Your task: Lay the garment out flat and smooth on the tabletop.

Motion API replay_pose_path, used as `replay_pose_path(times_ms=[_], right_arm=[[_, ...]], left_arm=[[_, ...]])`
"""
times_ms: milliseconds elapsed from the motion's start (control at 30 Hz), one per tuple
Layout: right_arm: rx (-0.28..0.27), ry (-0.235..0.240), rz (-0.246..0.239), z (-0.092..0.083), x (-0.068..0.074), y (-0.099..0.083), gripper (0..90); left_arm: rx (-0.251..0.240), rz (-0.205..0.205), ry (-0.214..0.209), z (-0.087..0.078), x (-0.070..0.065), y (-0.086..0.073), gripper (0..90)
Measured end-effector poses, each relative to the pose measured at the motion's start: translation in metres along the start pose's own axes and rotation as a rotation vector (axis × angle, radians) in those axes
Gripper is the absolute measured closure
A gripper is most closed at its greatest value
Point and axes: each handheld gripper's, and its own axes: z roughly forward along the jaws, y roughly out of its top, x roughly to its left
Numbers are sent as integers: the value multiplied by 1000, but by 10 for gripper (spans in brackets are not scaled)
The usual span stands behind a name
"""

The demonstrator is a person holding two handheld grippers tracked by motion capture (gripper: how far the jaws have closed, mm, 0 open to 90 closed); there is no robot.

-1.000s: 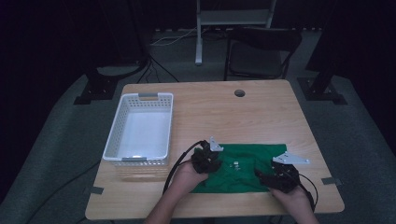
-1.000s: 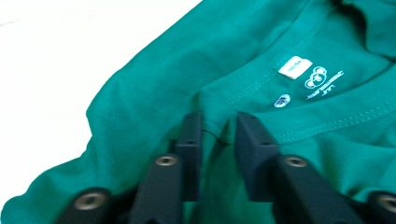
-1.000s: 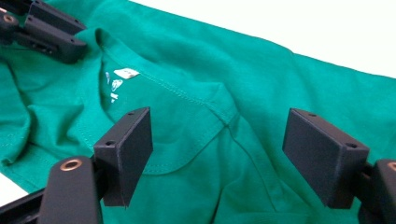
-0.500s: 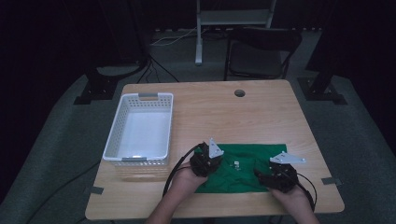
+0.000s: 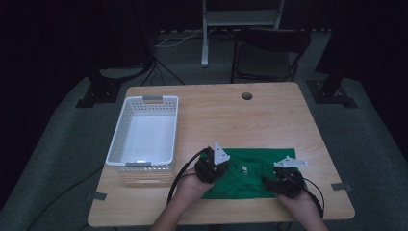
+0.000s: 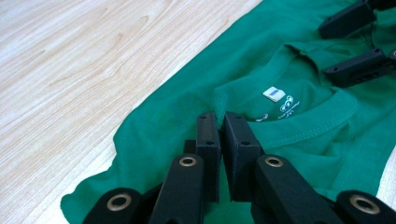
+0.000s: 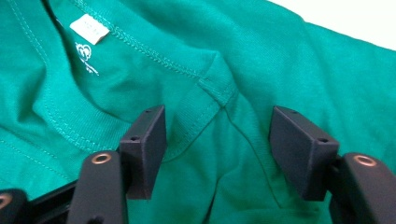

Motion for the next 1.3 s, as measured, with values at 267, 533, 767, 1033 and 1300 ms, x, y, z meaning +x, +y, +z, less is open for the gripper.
replay_pose_path(times_ms=[267,533,767,1033,1300], right_arm=[[-5,54,-17,-2,2,-1,692],[-46,47,-22,-7,5,-3,831],[-105,31,-18,-19,5,1,831],[-186,12,15,-30,5,10,831],[-229,-9,35,-34,9,20,832]], left_arm=[[8,-1,-8,2,-1,-1,864],[9,-1,-11,2,-3,-1,864],[-7,-20,-2,-2,-2,1,863],[-30,-69,22,-5,0,5,863],[-63,-117,60,-10,0,9,864]])
